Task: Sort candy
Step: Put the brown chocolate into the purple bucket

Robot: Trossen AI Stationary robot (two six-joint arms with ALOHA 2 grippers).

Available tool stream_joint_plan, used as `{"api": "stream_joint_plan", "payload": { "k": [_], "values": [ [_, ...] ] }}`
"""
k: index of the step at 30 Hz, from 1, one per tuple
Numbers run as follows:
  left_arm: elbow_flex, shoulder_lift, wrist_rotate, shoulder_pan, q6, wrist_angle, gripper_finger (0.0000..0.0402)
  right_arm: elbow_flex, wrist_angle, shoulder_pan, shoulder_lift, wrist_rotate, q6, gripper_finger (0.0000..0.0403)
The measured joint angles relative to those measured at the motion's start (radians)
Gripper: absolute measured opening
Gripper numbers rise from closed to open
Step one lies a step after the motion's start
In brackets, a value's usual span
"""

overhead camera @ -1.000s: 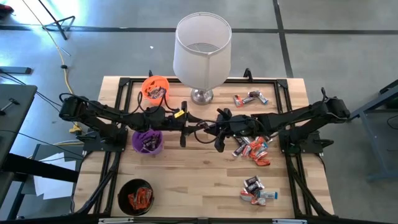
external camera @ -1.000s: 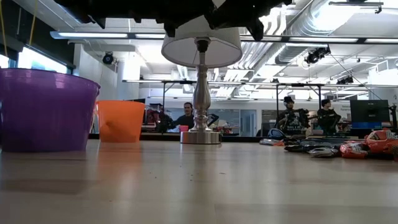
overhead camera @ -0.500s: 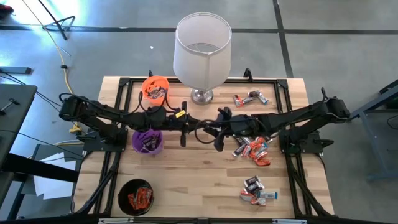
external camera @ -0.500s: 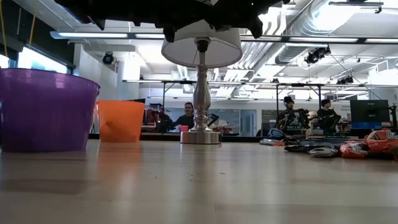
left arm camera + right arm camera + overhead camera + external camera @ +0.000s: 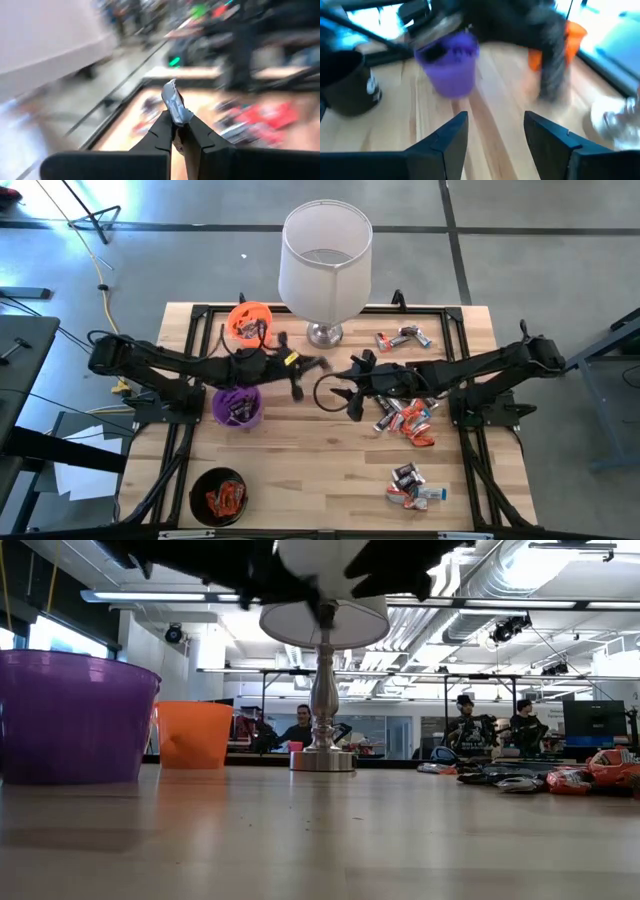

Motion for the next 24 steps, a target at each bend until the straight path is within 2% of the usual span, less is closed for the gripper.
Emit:
{"api": "stream_joint_plan", "payload": {
  "k": [4, 11, 16, 19, 24],
  "values": [
    [0.0, -0.126, -0.092, 0.023, -0.087, -0.313, 0.0001, 0.06, -0.254, 0.0, -0.04, -0.005, 0.129, 0.0188],
    [-0.001, -0.367, -0.078, -0.028, -0.402, -0.792, 0.0, 0.129, -0.602, -0.001, -0.051, -0.004, 0.292, 0.0189],
    [-0.001, -0.522, -0.01, -0.148, -0.632, -0.942, 0.0001, 0.106, -0.737, -0.003, -0.05, -0.003, 0.386, 0.0189],
    [0.0, -0.591, -0.006, -0.23, -0.764, -1.033, 0.0001, 0.083, -0.802, -0.003, -0.05, -0.003, 0.464, 0.0189],
    [0.0, -0.645, -0.017, -0.318, -1.013, -1.341, 0.0001, 0.032, -0.828, -0.003, -0.05, -0.008, 0.553, 0.0189]
  ]
}}
